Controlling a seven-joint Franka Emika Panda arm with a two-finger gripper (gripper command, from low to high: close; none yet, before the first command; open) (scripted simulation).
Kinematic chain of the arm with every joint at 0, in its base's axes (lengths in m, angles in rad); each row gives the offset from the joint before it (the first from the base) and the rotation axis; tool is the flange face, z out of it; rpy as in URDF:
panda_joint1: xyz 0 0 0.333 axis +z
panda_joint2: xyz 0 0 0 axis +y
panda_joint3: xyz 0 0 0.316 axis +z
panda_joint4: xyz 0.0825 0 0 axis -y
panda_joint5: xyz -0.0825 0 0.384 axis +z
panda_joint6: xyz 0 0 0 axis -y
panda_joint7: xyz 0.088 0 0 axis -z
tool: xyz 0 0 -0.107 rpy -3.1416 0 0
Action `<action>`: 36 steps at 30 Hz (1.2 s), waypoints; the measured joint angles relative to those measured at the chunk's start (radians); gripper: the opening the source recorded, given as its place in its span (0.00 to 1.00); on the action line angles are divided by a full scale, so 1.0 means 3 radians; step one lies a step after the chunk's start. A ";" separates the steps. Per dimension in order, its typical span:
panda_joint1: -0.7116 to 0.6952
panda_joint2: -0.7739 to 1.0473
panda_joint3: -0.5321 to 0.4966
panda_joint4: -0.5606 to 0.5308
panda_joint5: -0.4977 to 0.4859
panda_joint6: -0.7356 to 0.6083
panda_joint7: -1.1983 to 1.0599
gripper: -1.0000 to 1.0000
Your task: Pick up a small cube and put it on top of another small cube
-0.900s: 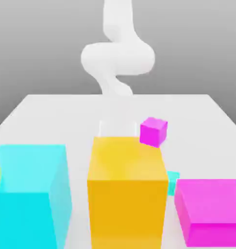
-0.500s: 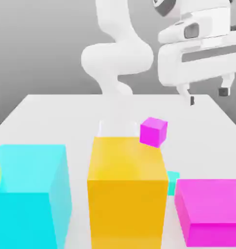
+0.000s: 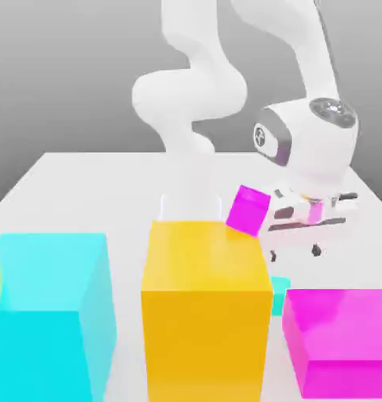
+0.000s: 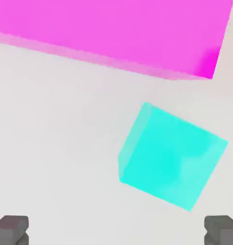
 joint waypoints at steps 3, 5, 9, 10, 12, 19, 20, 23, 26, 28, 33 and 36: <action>-0.0129 -0.0010 -0.0004 -0.0055 -0.0072 0.0231 0.0372 0.50; -0.0202 -0.0049 -0.0020 -0.0069 -0.0065 0.0376 0.0576 0.50; -0.0279 -0.0019 -0.0021 -0.0135 -0.0116 0.0602 0.0845 0.50; -0.0287 0.0030 -0.0022 -0.0127 -0.0131 0.0644 0.0859 0.50; -0.0294 0.0140 -0.0033 -0.0101 -0.0171 0.0729 0.0881 0.50; -0.0148 0.0546 -0.0277 -0.0019 -0.0492 0.1059 0.1086 0.50; -0.0085 0.0603 -0.0353 -0.0010 -0.0548 0.1108 0.1129 0.50; 0.0138 0.0771 -0.0604 0.0007 -0.0678 0.1259 0.1237 0.50; 0.0387 0.0933 -0.0850 0.0014 -0.0726 0.1406 0.1299 0.00; 0.0387 0.0933 -0.0850 0.0014 -0.0727 0.1407 0.1300 0.00; 0.0407 0.0944 -0.0872 0.0015 -0.0742 0.1421 0.1314 0.00; 0.0221 0.0813 -0.0682 0.0010 -0.0676 0.1304 0.1245 0.00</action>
